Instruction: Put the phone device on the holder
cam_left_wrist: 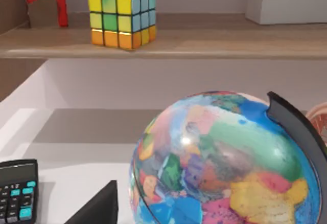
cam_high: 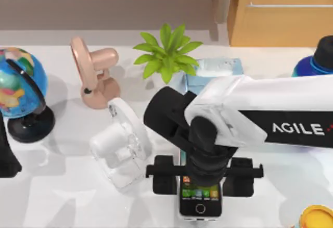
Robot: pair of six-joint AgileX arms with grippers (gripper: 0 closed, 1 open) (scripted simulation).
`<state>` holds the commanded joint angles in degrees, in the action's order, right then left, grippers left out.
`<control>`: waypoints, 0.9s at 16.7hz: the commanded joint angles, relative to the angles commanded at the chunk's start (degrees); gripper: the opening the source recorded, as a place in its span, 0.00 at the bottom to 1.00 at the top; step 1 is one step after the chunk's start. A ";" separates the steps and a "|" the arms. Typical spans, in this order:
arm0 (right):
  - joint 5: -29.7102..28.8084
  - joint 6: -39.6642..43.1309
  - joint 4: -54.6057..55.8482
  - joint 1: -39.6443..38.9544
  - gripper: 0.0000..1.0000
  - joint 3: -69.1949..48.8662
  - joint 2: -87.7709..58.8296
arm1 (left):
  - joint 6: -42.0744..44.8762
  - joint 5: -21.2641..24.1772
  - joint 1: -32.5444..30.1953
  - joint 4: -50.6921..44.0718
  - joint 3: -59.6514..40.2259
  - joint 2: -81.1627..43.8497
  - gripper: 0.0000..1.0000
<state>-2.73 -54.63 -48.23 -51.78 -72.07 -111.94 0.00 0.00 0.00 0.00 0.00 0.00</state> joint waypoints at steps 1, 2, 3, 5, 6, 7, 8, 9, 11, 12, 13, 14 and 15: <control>-0.03 -0.15 0.13 -0.26 0.00 0.09 0.11 | 0.00 0.00 0.00 0.00 0.00 0.00 1.00; -0.03 -0.15 0.13 -0.26 0.00 0.09 0.11 | 0.00 0.00 0.00 0.00 0.00 0.00 1.00; -0.18 0.37 0.08 0.25 0.00 -0.11 0.66 | 0.00 0.00 0.00 0.00 0.00 0.00 1.00; -0.39 3.05 0.19 2.71 0.00 -0.03 3.00 | 0.00 0.00 0.00 0.00 0.00 0.00 1.00; -0.23 5.13 0.58 4.51 0.00 0.09 4.63 | 0.00 0.00 0.00 0.00 0.00 0.00 1.00; 0.20 7.67 1.31 6.59 0.00 0.08 6.49 | 0.00 0.00 0.00 0.00 0.00 0.00 1.00; 0.99 10.61 2.40 8.88 0.00 -0.11 8.52 | 0.00 0.00 0.00 0.00 0.00 0.00 1.00; 2.26 13.98 3.89 11.35 0.00 -0.54 10.70 | 0.00 0.00 0.00 0.00 0.00 0.00 1.00; 6.03 21.54 7.62 16.82 0.00 -1.59 15.19 | 0.00 0.00 0.00 0.00 0.00 0.00 1.00; 8.49 25.64 9.75 19.87 0.00 -2.04 17.42 | 0.00 0.00 0.00 0.00 0.00 0.00 1.00; 11.30 29.90 11.98 23.17 0.00 -2.36 19.59 | 0.00 0.00 0.00 0.00 0.00 0.00 1.00; 14.41 34.26 14.27 26.75 0.00 -2.45 21.67 | 0.00 0.00 0.00 0.00 0.00 0.00 1.00; 17.76 38.69 16.58 30.66 0.00 -2.26 23.62 | 0.00 0.00 0.00 0.00 0.00 0.00 1.00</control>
<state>15.04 -15.93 -31.65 -21.12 -74.33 -88.32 0.00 0.00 0.00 0.00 0.00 0.00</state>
